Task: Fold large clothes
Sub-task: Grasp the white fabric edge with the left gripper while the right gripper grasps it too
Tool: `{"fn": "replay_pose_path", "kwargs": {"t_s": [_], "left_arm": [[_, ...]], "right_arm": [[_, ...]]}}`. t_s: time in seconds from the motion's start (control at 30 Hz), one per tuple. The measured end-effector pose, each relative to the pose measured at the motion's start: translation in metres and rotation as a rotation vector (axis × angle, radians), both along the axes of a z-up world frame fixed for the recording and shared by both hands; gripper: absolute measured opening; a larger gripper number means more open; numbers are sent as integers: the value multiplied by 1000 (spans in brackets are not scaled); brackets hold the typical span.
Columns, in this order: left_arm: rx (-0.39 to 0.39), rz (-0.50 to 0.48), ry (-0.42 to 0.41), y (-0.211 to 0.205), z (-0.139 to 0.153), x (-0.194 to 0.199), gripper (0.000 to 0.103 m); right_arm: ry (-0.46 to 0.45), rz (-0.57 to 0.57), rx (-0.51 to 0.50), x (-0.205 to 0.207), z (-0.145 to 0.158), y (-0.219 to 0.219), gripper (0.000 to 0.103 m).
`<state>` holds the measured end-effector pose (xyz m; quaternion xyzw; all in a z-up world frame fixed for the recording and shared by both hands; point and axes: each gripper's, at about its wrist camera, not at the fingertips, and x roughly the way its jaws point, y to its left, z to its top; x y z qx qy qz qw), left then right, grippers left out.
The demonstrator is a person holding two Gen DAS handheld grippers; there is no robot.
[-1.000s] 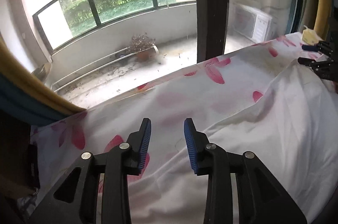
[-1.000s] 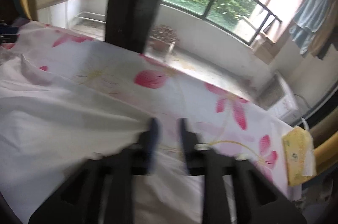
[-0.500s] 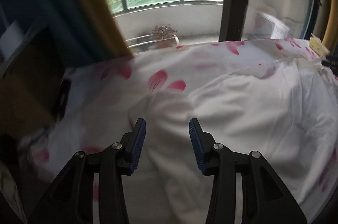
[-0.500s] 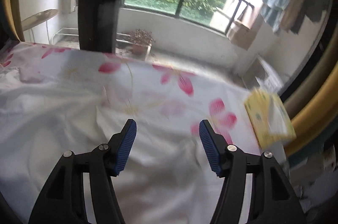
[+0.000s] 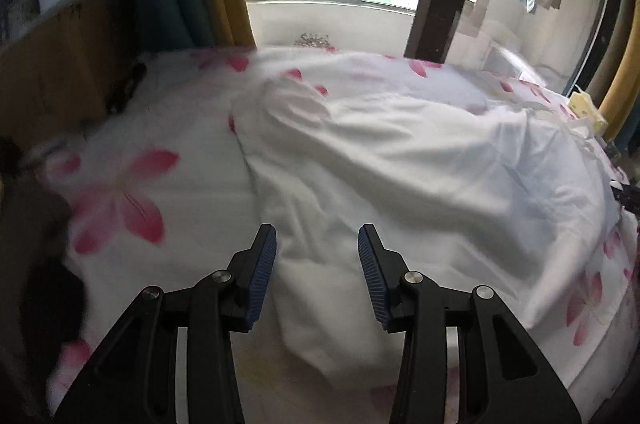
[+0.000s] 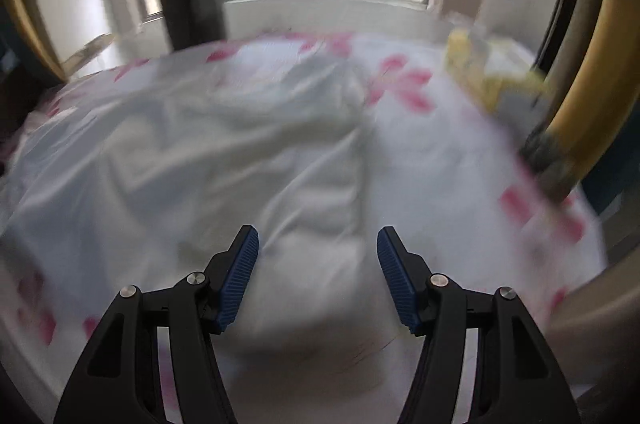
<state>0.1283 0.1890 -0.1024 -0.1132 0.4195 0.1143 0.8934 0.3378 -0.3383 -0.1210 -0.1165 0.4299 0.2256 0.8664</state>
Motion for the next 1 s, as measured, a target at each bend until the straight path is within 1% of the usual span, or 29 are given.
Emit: {"fn": "replay_pose_path", "kwargs": {"t_s": [0.03,0.07,0.1,0.13,0.2,0.27,0.33,0.37,0.4,0.43,0.53,0.8,0.93,1.0], "left_arm": [[-8,8,16,-1,-5,-1,45],[7,11,-2,-3,-3,-4,45],[6,7,-10,-4,-2,-6,45],[-3,4,-8,-3,-4,-8,45],[4,7,-12,-3,-6,-8,45],[2,7,-12,-3,-6,-8,45],[18,2,-3,-5,-7,-6,43],[39,-1,4,-6,-6,-5,26],[49,-8,10,-8,-6,-4,13],[39,-13,8,-7,-6,-4,6],[28,-11,-11,-7,-4,-11,3],[58,-9,-61,-17,18,-42,2],[41,3,-84,-18,26,-62,2],[35,2,-83,-21,26,-70,2]], "right_arm": [[8,-1,-4,-2,0,1,60],[13,8,9,-4,2,2,44],[5,23,13,-8,2,3,30],[-6,25,1,-11,1,5,27],[-8,19,14,-15,1,3,13],[-16,15,11,-19,2,0,12],[-16,2,37,-23,2,-6,11],[-24,-4,48,-25,4,-8,10],[-29,-8,58,-26,5,-10,10],[-27,-12,67,-27,6,-12,10],[-23,-21,82,-32,8,-19,10],[-39,-33,89,-49,14,-29,10],[-36,-40,88,-60,15,-34,10],[-33,-43,83,-65,13,-36,10]]}}
